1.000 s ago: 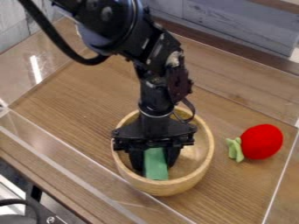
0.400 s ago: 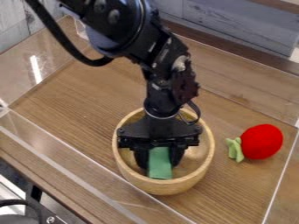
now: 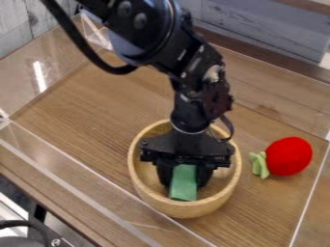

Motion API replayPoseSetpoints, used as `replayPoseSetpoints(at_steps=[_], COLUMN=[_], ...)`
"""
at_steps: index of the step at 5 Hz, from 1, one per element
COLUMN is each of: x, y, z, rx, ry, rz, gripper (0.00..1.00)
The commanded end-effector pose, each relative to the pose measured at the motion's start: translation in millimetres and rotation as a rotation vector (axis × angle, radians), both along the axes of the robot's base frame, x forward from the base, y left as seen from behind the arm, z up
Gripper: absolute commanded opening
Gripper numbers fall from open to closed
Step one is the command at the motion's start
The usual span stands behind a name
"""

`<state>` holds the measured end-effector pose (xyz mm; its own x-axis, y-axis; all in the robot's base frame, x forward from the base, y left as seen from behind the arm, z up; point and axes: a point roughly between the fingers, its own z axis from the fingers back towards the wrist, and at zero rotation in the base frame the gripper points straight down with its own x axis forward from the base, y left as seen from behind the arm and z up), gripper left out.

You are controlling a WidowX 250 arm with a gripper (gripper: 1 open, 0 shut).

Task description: Remove the green block from the brown bowl and put it on the table

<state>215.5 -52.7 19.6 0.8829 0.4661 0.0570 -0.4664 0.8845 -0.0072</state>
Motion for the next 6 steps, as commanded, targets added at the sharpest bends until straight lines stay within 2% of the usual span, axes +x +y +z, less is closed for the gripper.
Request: replayPoseSetpoints(at_steps=[1, 2, 4, 6], x=[5.1, 9.8, 11.9, 17.9], y=[-1, 4, -1, -3], z=[1.2, 1.9, 5.0, -0.1], rx=[0.001, -0.002, -0.006, -0.011], ry=[-0.005, -0.005, 0.000, 0.006], rz=[0.057, 0.135, 0.191, 0.219], gripper=[0.00, 0.00, 0.00, 0.00])
